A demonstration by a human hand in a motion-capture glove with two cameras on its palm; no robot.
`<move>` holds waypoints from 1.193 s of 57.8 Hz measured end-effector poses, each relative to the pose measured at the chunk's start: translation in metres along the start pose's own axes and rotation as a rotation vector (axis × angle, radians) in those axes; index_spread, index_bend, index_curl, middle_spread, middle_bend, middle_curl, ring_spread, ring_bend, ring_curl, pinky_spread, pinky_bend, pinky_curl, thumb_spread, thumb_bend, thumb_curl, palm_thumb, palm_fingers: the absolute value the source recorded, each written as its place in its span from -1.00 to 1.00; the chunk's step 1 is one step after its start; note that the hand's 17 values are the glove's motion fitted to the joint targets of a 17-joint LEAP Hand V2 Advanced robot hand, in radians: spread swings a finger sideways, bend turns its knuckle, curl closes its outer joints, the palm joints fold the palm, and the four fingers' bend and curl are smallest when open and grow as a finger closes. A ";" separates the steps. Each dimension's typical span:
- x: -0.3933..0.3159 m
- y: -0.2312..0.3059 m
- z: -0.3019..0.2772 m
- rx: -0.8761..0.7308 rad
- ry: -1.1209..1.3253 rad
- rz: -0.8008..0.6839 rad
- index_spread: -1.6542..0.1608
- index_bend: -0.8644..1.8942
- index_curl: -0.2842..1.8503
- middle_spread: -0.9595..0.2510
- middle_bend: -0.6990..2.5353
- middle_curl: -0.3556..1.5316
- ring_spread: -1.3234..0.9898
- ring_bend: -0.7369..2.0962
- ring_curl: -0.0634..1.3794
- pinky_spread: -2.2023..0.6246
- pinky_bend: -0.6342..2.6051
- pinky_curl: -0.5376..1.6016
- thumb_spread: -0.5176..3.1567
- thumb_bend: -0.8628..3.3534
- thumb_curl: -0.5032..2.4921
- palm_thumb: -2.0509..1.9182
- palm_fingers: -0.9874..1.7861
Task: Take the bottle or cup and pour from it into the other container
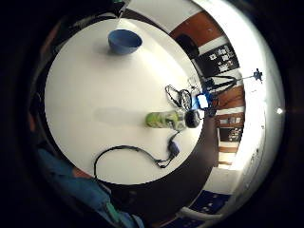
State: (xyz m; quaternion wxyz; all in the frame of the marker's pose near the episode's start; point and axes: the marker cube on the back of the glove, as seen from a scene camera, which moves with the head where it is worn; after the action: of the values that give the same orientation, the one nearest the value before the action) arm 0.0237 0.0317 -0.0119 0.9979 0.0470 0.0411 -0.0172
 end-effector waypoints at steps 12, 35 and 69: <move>0.033 0.032 -0.018 0.088 -0.048 0.176 0.43 -0.28 -0.48 0.56 -0.47 -0.36 0.28 -0.24 -0.55 0.73 -0.43 -0.21 -0.18 -0.57 -0.38 0.40 -0.15; 0.133 0.118 -0.020 0.318 -0.170 0.407 0.42 -0.29 -0.53 0.55 -0.44 -0.34 0.29 -0.17 -0.50 0.73 -0.37 -0.18 -0.16 -0.61 -0.39 0.34 -0.22; 0.236 0.170 0.028 0.389 -0.548 0.630 0.44 -0.29 -0.58 0.64 -0.44 -0.29 0.28 -0.10 -0.49 0.73 -0.32 -0.16 -0.19 -0.61 -0.42 0.29 -0.29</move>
State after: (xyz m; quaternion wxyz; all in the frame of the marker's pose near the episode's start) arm 0.2678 0.1909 0.0121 0.9012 0.2374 -0.2445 0.2678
